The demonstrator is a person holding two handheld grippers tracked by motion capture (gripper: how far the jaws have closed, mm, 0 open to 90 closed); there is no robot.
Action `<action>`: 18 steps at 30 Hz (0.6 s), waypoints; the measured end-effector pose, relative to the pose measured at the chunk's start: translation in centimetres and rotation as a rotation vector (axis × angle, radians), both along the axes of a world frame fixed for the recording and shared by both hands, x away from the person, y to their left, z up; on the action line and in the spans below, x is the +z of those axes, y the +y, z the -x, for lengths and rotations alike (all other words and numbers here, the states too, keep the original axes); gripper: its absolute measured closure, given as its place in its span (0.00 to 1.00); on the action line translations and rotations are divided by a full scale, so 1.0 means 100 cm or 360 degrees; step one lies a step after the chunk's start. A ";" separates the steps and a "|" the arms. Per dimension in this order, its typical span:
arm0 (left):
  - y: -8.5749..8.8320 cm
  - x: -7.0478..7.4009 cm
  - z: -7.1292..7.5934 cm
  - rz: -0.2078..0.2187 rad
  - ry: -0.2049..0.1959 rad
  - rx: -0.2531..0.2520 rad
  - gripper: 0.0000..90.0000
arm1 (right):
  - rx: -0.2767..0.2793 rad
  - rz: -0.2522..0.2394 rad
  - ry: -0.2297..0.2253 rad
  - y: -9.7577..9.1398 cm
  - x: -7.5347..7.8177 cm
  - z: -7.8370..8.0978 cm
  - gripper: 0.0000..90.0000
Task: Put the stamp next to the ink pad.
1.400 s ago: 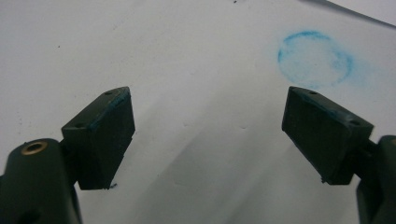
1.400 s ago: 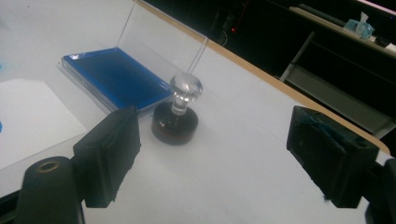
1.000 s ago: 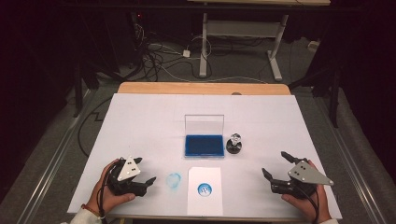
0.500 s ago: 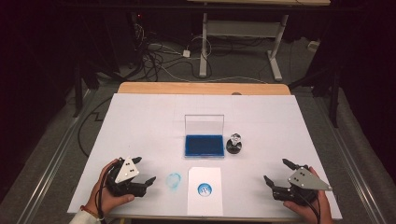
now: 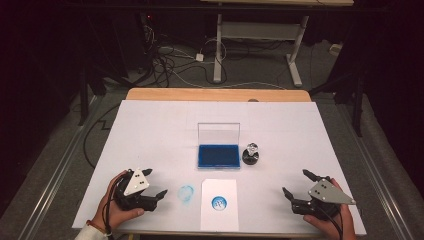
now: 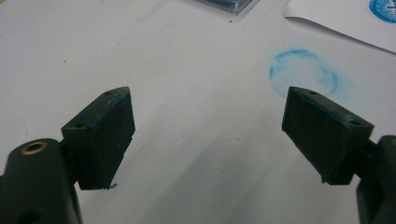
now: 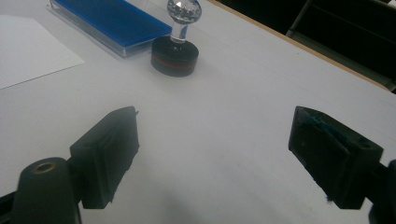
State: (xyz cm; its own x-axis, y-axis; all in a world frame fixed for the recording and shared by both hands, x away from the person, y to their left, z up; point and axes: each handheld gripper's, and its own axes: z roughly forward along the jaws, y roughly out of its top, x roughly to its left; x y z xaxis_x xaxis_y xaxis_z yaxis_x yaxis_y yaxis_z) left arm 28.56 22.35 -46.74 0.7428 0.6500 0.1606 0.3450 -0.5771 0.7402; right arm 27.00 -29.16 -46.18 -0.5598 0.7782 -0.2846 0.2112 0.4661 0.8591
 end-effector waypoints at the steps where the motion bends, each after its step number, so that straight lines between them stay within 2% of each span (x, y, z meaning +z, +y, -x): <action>1: 0.000 0.000 0.000 0.0001 0.0001 0.0001 0.19 | -0.0002 0.0000 -0.0002 0.000 0.000 0.000 0.18; 18: 0.000 -0.002 -0.003 -0.0008 0.0017 0.0009 0.19 | -0.0010 -0.0001 -0.0032 -0.001 0.003 -0.002 0.19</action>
State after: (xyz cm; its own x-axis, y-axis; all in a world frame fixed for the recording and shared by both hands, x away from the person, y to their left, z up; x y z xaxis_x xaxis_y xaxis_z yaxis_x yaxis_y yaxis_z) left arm 28.83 22.32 -46.93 0.7406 0.6536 0.1560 0.3561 -0.5787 0.7337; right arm 27.15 -29.24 -45.93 -0.5489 0.7819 -0.2953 0.1971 0.4645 0.8634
